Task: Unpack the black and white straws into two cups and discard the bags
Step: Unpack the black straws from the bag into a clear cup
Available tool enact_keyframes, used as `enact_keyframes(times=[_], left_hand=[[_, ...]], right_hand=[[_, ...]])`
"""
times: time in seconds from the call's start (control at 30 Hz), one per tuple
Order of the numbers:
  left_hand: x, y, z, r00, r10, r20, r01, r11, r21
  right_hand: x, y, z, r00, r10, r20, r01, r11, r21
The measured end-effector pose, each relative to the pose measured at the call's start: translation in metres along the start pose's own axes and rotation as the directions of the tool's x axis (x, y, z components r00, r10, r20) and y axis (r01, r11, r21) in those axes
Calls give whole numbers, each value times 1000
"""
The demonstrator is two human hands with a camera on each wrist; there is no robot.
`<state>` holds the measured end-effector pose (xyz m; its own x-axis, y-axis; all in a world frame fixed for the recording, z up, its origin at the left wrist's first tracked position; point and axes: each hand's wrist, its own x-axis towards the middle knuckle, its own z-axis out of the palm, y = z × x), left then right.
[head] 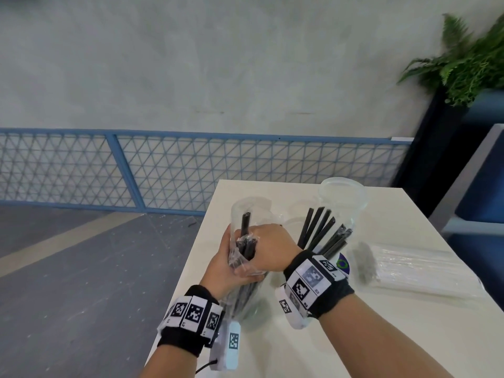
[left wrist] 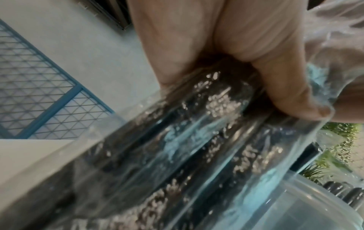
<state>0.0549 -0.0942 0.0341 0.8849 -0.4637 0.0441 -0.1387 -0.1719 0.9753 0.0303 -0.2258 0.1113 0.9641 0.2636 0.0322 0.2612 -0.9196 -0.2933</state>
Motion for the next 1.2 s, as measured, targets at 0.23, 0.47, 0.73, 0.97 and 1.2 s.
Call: enact_keyframes(times=[0.23,0.47,0.73,0.97,1.2], left_hand=[[2,-6,-2,999,-34,-2,34,999,-19],[1,-18,1,995,-73,-61,75,997,24],[3,-19,-2,989,-61,-135,63,998,11],[2,-16,-1,997,-11,-71,10,1000,-20],[2,-8,1,999,29,-31,-29,1000,-3]], right_hand=[[-2,2,10,970,143,-197,-64,932,356],[3,12,-11,849,370,-377,-43,760,649],[4,12,-3,890,262,-374,-57,876,479],[4,9,18,902,293,-317,-167,914,369],[1,1,20,895,297,-332,-128,886,447]])
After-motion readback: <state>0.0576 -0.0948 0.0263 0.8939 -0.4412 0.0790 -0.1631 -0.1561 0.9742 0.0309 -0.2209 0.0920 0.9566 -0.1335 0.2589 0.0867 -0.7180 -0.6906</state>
